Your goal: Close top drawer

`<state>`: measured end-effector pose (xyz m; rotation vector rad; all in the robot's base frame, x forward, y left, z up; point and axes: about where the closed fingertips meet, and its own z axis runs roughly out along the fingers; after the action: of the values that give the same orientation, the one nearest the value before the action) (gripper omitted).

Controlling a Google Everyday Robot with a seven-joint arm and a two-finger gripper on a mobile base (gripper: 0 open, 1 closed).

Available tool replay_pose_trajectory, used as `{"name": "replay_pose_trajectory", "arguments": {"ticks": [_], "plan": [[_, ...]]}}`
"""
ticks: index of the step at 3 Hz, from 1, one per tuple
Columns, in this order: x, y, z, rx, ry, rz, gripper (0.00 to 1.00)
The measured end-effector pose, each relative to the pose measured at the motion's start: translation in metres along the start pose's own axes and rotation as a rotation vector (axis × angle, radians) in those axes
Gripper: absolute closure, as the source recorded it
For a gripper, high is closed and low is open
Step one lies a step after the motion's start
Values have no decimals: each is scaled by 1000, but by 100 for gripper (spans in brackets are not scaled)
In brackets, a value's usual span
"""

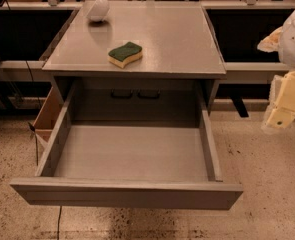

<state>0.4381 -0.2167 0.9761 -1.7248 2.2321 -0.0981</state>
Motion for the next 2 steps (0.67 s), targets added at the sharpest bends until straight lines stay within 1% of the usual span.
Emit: {"name": "replay_pose_trajectory", "arguments": {"ticks": [1, 2], "plan": [[0, 0, 0, 0, 0, 0, 0], [-7, 4, 19, -7, -13, -2, 0]]}}
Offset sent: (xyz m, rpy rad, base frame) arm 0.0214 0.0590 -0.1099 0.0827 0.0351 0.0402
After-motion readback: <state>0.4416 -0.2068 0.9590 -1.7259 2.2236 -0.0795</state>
